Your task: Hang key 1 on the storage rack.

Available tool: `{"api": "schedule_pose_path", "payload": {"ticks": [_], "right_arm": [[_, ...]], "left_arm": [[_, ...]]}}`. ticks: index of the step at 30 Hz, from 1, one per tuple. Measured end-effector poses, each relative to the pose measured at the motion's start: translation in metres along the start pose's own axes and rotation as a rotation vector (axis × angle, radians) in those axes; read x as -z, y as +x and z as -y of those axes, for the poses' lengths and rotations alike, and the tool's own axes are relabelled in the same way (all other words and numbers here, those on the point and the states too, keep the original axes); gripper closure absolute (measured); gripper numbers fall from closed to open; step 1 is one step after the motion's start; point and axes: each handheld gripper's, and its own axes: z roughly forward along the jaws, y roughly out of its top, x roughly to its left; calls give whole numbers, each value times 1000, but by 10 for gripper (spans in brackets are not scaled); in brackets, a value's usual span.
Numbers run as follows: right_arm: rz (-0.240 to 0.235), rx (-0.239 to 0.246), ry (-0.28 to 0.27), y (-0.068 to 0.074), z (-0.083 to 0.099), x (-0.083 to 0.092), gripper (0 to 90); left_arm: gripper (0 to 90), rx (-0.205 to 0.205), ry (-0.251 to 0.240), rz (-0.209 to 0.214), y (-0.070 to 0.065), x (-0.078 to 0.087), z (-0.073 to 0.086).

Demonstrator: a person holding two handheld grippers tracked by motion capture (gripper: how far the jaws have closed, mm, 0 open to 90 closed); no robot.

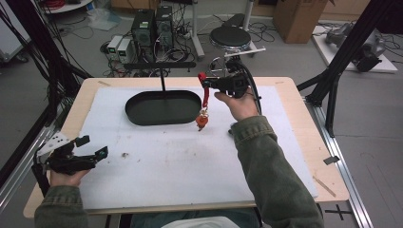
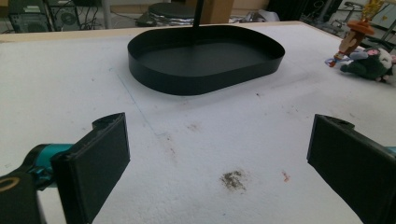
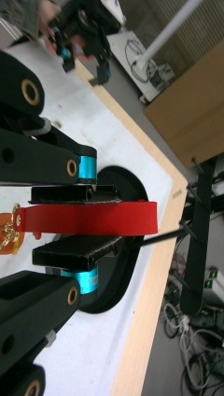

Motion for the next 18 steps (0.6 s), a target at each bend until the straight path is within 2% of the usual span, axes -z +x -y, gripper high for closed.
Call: {"api": "schedule_pose_path", "payload": {"ticks": [6,9,13,18], "right_arm": [[19,-21,13,-3,-14,-10,745],[43,-13,25,0,-25,-15,745],[40,-20,20,1,-36,-21,745],[59,-14,31,8,-52,-32,744]], "left_arm": [[61,4,-3,0,1,0,0],[61,3,-8,-4,2,1,0],[61,8,-14,-4,2,1,0],[61,8,-3,4,2,-1,0]]}}
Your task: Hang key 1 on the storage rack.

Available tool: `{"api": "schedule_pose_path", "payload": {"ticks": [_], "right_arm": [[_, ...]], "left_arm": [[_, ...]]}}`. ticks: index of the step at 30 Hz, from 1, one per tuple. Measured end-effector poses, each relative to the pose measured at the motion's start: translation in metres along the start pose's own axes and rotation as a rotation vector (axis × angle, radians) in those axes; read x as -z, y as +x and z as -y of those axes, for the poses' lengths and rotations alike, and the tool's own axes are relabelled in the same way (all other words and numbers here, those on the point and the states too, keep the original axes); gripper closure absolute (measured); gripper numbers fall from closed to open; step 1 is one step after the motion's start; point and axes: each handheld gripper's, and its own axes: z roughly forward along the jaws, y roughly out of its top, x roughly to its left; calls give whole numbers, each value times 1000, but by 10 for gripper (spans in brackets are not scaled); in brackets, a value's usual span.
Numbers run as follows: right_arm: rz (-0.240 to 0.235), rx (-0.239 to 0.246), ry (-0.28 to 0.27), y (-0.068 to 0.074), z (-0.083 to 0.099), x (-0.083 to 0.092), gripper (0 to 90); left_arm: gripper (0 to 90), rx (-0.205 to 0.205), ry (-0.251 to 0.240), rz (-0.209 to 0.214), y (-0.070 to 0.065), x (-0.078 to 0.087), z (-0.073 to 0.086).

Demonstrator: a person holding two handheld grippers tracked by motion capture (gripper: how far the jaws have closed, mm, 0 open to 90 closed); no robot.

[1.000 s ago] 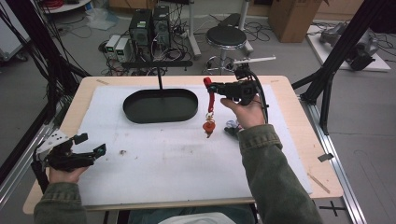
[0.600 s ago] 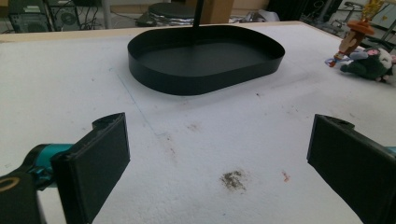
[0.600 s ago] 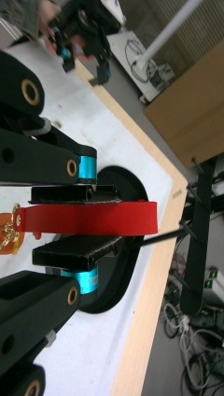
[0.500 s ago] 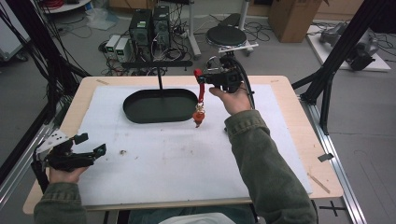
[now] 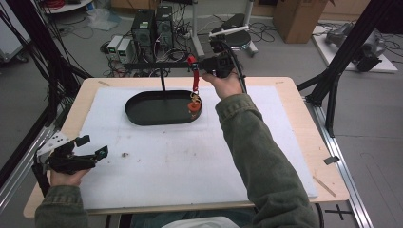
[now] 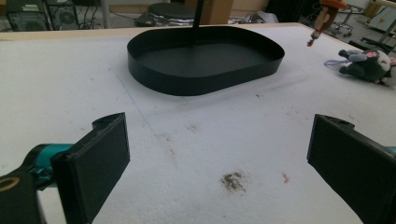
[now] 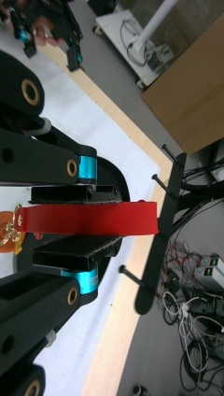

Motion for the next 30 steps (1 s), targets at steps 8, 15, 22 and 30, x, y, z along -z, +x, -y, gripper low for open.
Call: {"api": "schedule_pose_path", "payload": {"ticks": [8,15,22,30], "right_arm": [[5,21,9,12,-27,-22,744],[40,-4,-2,8,-48,-54,744],[49,-30,-16,5,-64,-78,744],[104,7,3,14,-76,-102,744]], "left_arm": [[61,43,-43,34,1,-1,-1],[61,47,-52,32,2,-1,-2],[61,47,-69,19,4,-5,-4],[61,31,-68,13,2,-8,-7]]}}
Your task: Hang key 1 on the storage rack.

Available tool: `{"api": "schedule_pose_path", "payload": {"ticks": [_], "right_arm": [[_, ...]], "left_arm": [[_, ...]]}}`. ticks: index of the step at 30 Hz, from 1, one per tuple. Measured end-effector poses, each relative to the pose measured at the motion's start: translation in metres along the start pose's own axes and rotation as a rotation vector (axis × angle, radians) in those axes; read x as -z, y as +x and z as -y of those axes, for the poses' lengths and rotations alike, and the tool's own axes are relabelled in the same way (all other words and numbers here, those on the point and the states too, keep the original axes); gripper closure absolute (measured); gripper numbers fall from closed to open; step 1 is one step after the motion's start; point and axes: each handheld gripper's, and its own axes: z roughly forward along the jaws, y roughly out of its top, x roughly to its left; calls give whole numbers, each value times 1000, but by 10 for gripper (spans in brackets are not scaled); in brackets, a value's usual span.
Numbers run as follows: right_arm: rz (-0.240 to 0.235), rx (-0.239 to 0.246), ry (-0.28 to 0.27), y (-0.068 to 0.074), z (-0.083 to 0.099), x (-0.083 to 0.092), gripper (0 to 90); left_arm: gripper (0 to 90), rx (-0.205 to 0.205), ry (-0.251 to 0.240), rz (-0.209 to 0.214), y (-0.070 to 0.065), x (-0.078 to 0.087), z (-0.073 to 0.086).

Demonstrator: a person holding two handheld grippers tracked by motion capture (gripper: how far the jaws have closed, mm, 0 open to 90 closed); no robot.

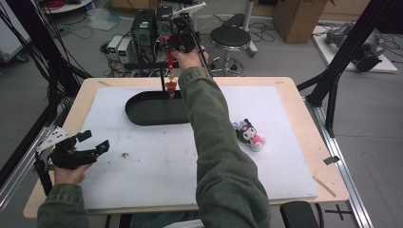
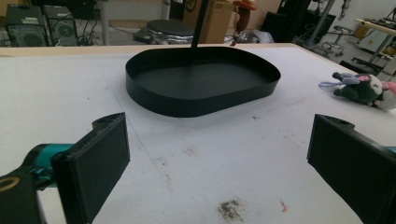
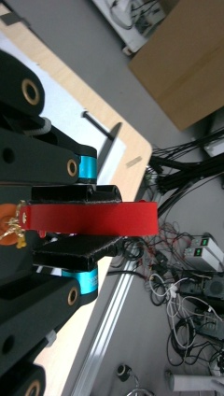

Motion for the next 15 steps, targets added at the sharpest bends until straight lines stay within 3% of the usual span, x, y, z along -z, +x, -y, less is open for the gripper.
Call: {"api": "schedule_pose_path", "payload": {"ticks": [10,11,13,15], "right_arm": [[2,-78,-48,-12,1,-18,716],[-7,-76,-49,-12,3,-18,594],[23,-70,-12,-11,7,-21,324],[53,-36,15,-11,11,-21,170]], "left_arm": [[61,-11,7,1,1,-3,-1],[61,-10,10,-4,2,-3,-1],[61,-4,9,-9,2,-3,-1],[61,-10,8,-12,2,-2,-1]]}}
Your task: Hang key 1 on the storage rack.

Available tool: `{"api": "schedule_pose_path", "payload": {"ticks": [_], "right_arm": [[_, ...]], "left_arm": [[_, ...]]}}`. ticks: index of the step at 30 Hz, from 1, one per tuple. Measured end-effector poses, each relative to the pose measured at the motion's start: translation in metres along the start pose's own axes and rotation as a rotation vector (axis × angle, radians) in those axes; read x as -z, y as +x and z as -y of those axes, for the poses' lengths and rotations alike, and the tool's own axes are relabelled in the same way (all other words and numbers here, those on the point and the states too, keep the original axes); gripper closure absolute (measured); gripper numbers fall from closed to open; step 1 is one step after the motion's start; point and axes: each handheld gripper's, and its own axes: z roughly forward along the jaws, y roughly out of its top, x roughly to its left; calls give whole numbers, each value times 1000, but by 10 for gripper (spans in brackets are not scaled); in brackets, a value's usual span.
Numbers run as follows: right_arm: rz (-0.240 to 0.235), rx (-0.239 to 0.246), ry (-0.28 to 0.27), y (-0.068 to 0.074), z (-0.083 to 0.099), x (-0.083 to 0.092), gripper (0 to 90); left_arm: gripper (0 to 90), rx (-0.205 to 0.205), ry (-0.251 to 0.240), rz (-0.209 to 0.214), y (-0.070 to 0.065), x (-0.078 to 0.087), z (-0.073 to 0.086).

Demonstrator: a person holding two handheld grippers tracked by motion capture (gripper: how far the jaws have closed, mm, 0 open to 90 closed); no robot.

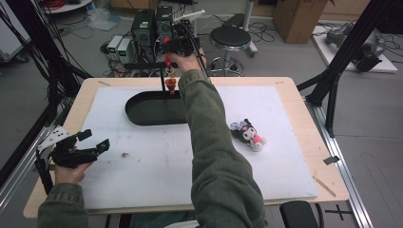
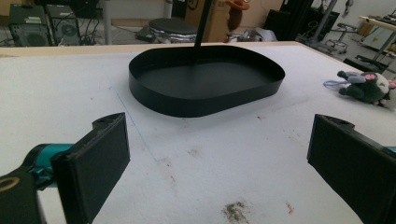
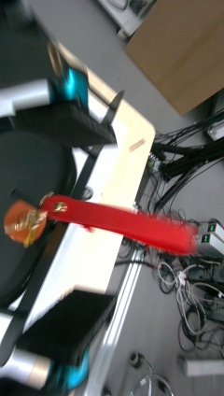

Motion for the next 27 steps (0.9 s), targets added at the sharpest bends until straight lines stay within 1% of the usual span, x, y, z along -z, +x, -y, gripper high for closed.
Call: {"api": "schedule_pose_path", "payload": {"ticks": [1,2,4,5,6,8,9,10,11,12,13,14,15,19,20,21,22,24,25,27], "right_arm": [[1,11,-3,-1,3,1,128],[-8,21,-2,-3,6,3,96],[-32,45,19,-6,12,4,81],[-38,65,28,-8,14,5,2],[-30,81,35,-9,17,6,5],[-38,104,48,-12,20,12,5],[-36,116,47,-13,22,15,5],[-36,116,47,-13,22,15,5],[-47,128,39,-17,25,22,5],[-50,139,36,-18,26,25,5],[-47,151,32,-18,28,27,5],[-47,151,32,-18,28,27,5],[-36,175,35,-18,31,33,6],[-33,182,38,-19,34,44,6],[-28,193,37,-19,36,46,6],[-28,193,37,-19,36,46,6],[-12,204,42,-18,39,52,6],[10,217,51,-20,42,56,5],[10,217,51,-20,42,56,5],[27,227,63,-21,46,62,5]], "left_arm": [[61,0,-1,1,0,0,0],[61,2,1,2,-1,0,0],[61,-3,8,2,0,0,0],[61,-15,28,-5,0,-1,1],[61,-15,33,-8,0,-1,1],[61,-17,38,-9,0,-2,2],[61,-19,40,-10,0,-2,2],[61,-19,40,-10,0,-2,2],[61,-21,41,-10,0,-2,2],[61,-22,48,-8,0,-2,2],[61,-23,50,-7,0,-3,3],[61,-28,57,-6,0,-3,3],[61,-32,66,-8,-1,-3,3],[61,-28,60,-8,0,-1,4],[61,-25,58,-8,0,-1,4],[61,-20,56,-10,0,-1,4],[61,-17,57,-6,1,-1,5],[61,-19,63,-5,0,-1,5],[61,-19,63,-5,0,-1,5],[61,-22,64,-2,0,0,5]]}}
